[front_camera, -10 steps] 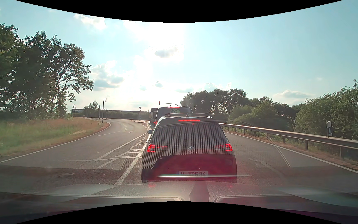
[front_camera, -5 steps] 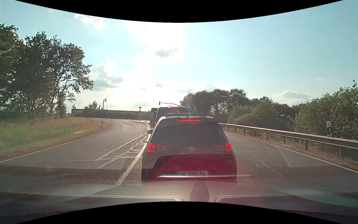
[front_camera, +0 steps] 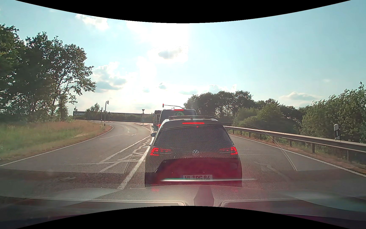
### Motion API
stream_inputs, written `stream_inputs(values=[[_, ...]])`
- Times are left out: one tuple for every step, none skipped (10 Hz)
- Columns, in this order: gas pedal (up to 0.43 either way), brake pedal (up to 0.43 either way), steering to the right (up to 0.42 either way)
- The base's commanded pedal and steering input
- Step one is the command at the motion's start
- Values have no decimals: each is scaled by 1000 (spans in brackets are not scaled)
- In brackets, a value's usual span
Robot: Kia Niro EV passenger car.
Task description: Follow the waypoints while adhering to traffic rules and regulations
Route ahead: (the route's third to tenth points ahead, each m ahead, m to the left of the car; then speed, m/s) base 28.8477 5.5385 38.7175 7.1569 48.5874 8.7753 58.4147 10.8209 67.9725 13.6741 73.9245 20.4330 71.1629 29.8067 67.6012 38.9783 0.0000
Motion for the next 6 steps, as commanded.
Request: stream_inputs(values=[[0, 256, -42], [0, 256, -42], [0, 250, -43], [0, 256, -42], [0, 256, -43], [0, 256, -42]])
